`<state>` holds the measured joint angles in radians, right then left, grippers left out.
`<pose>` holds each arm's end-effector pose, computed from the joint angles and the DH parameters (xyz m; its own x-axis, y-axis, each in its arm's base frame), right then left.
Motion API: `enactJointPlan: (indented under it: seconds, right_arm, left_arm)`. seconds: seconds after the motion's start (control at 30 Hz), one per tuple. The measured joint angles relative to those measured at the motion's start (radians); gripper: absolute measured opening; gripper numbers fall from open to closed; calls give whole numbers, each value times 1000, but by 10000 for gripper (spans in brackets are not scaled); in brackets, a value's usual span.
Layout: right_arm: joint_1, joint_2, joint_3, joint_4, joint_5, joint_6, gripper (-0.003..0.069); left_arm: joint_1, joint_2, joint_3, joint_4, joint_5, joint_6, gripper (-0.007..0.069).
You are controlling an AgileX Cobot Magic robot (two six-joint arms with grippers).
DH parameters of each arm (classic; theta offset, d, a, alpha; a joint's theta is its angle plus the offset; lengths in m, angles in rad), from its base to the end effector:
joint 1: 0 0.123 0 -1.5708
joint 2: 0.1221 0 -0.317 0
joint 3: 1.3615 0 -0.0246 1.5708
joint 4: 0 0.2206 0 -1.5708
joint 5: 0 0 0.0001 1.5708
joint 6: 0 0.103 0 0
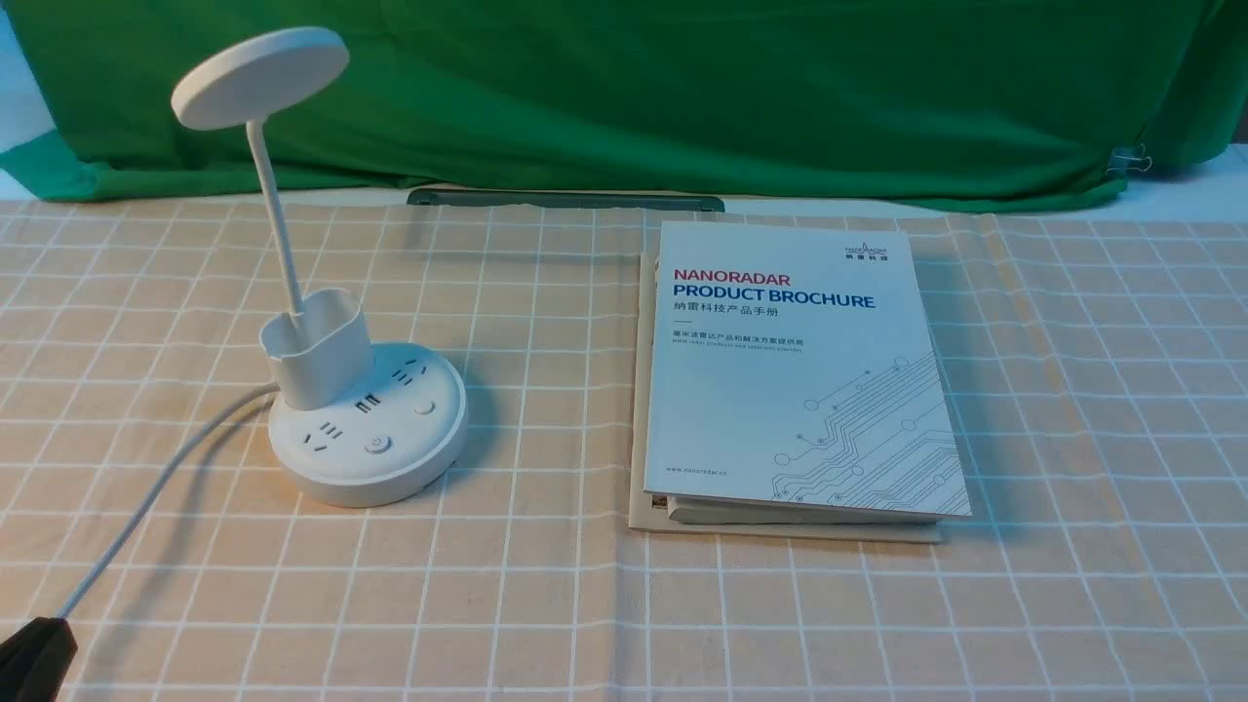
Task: Turn on the table lamp on the light coffee tablecloth with your hand.
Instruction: 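Press the power button on the lamp base to turn the lamp on with the left gripper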
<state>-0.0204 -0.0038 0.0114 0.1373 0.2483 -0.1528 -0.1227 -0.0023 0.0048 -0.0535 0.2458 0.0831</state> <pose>0.0047 0.0034 0.1853 -0.1654 -0.0163 -0.9861 -0.0160 0.9998 -0.0138 0.0044 -0.0019 0.1875 -0.1546 0.0505 -0.9867 0.1400 0.9897 0.0287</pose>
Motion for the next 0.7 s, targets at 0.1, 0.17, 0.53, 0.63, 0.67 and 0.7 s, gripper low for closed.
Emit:
enactJointPlan:
  seconds: [0.1, 0.17, 0.53, 0.63, 0.67, 0.7]
  right_arm:
    - [0, 0, 0, 0, 0, 0, 167]
    - [0, 0, 0, 0, 0, 0, 171]
    - [0, 0, 0, 0, 0, 0, 195]
    - [0, 0, 0, 0, 0, 0, 204]
    - [0, 0, 0, 0, 0, 0, 206]
    - [0, 0, 0, 0, 0, 0, 211]
  left_arm:
    - [0, 0, 0, 0, 0, 0, 1]
    - [0, 0, 0, 0, 0, 0, 1]
    - [0, 0, 0, 0, 0, 0, 1]
    - [0, 0, 0, 0, 0, 0, 1]
    - [0, 0, 0, 0, 0, 0, 1]
    - [0, 0, 0, 0, 0, 0, 1]
